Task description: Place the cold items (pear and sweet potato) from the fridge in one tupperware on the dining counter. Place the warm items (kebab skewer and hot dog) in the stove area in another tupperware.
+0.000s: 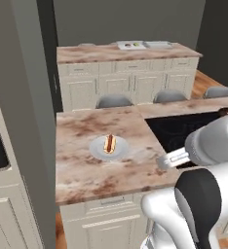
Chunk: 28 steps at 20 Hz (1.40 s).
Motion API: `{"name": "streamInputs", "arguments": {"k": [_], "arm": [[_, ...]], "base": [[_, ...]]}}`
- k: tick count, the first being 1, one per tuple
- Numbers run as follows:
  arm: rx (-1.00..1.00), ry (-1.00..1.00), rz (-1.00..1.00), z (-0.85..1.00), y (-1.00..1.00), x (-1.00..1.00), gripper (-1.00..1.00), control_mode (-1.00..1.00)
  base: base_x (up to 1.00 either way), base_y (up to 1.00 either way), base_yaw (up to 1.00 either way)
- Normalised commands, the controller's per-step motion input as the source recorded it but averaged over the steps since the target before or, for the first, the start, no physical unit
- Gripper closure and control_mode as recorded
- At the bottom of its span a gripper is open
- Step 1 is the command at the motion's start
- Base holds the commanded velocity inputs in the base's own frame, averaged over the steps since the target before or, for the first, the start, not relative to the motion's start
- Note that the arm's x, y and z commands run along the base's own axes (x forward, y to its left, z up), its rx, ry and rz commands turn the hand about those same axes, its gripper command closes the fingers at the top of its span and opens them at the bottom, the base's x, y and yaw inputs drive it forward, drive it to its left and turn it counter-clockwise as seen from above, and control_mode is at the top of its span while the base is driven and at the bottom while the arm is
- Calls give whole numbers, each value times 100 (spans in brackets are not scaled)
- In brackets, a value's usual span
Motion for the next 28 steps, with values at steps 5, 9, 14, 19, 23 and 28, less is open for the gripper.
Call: {"name": "streamInputs", "arguments": {"k": [5,9,14,19,23,28], "arm": [[14,0,-14,-26,30,39,-100,-100],[29,9,-26,-50,40,74,-100,-100],[32,11,-17,-56,22,69,-100,-100],[22,1,-7,-34,7,65,-100,-100],[-3,9,-3,-10,11,53,-100,-100],[-3,21,0,-21,3,60,-100,-100]], "base": [[21,14,-8],[0,0,0],[0,0,0],[0,0,0],[0,0,0],[0,0,0]]}}
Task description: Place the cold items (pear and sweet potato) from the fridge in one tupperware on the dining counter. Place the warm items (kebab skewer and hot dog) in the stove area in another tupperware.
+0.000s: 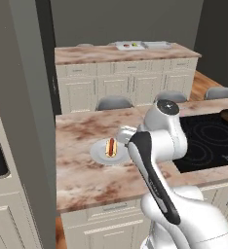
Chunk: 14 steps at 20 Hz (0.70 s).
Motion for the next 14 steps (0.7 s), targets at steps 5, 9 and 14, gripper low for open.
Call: {"name": "streamInputs", "arguments": {"k": [5,9,14], "arm": [[0,17,0,-44,0,60,-100,-100],[0,5,0,-50,9,58,-100,-100],[0,2,0,-49,16,55,-100,-100]], "base": [[0,0,0],[0,0,0],[0,0,0]]}}
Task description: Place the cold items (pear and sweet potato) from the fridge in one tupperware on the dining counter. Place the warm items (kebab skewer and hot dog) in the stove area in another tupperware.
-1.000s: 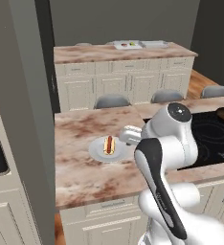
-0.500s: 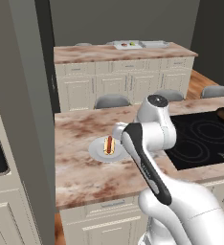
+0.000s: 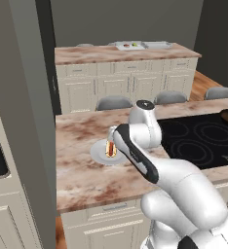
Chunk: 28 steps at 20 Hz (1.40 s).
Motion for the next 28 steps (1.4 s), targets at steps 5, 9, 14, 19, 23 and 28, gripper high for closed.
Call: {"name": "streamInputs", "arguments": {"k": [5,9,14,19,23,28], "arm": [[0,2,0,-45,11,52,-100,-100],[0,0,0,-37,0,52,-100,-100],[0,6,0,-30,3,52,-100,-100],[-1,19,0,-21,11,53,-100,-100],[-3,21,0,-23,12,53,-100,-100],[0,5,0,-41,4,48,-100,-100]], "base": [[0,0,0],[0,0,0],[0,0,0],[0,0,0],[0,0,0],[0,0,0]]}}
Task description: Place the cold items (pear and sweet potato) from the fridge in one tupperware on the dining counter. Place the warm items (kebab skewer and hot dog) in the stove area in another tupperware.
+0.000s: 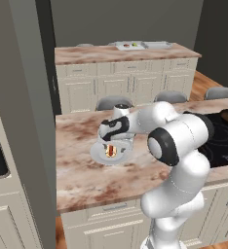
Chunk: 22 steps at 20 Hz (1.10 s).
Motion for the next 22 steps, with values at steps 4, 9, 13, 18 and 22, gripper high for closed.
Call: {"name": "streamInputs", "arguments": {"k": [4,9,13,18,22], "arm": [[0,0,0,-45,4,42,-100,-100],[0,0,0,-47,9,24,-100,-100],[0,0,0,-34,5,9,100,-100],[0,-15,-3,0,-5,-14,100,-100],[4,-35,-13,23,-35,-28,100,-100]], "base": [[0,0,0],[0,0,0],[0,0,0],[0,0,0],[0,0,0]]}}
